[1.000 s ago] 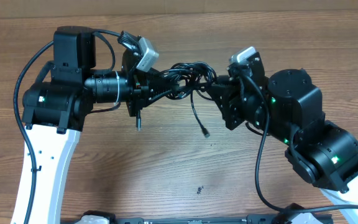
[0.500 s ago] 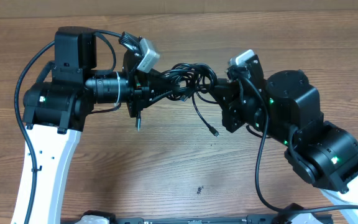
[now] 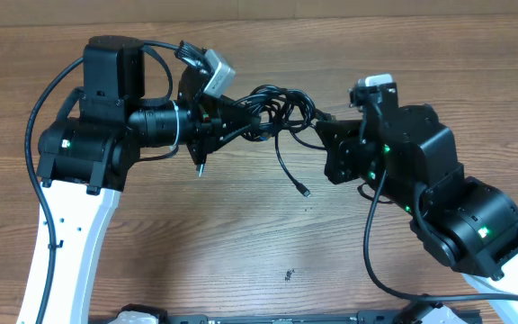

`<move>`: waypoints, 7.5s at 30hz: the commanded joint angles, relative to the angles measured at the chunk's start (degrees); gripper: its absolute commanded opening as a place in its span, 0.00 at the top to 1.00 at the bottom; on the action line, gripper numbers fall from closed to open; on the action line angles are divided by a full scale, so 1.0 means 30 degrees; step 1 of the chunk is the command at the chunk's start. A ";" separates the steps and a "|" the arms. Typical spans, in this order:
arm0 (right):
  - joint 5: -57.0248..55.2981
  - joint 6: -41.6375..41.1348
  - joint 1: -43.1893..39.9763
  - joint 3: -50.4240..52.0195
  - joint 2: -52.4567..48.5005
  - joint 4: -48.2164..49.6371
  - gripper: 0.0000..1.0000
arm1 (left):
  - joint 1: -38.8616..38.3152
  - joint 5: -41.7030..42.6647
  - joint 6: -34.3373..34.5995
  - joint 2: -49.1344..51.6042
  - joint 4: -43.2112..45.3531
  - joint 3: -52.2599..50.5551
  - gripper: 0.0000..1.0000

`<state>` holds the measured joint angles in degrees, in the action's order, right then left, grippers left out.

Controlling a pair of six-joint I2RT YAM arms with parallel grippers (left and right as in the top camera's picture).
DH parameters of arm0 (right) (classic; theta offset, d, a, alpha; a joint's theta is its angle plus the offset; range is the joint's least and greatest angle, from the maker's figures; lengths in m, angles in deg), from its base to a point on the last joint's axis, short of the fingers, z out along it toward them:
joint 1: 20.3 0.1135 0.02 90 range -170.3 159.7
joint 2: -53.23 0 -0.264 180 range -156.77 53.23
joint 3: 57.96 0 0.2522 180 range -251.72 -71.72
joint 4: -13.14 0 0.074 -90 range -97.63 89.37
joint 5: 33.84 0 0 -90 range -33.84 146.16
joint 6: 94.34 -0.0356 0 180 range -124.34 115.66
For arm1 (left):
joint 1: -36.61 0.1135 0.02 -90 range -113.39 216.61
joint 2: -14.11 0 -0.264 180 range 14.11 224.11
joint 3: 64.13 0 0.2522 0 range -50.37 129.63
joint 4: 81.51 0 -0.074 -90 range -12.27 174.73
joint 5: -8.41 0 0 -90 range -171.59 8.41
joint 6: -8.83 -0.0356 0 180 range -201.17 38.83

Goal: Untangle cables

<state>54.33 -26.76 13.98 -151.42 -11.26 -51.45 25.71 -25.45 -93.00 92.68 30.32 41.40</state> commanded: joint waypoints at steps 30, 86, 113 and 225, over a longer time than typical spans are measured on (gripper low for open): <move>-0.1377 -0.3381 -0.0087 -0.0051 0.0211 -0.0495 0.81 | 0.2164 -0.0852 0.2586 -0.0029 0.0634 0.0342 0.96; 0.5632 0.9194 -0.0087 -0.0051 -0.0510 0.2514 0.96 | -0.0546 0.0532 -0.5756 -0.0073 -0.3177 0.0342 0.00; 0.3716 0.2470 -0.0087 -0.0051 -0.0474 0.6390 0.96 | 0.2994 0.6098 -0.6637 -0.0729 -0.3796 0.0342 0.00; 0.4554 0.1559 -0.0087 -0.0051 -0.0058 0.5595 0.96 | -0.3038 -0.2193 -0.0248 -0.0583 0.4685 0.0342 0.96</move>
<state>67.25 -22.27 13.50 -151.42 -11.96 -35.32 16.86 -33.25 -93.35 91.37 44.48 41.51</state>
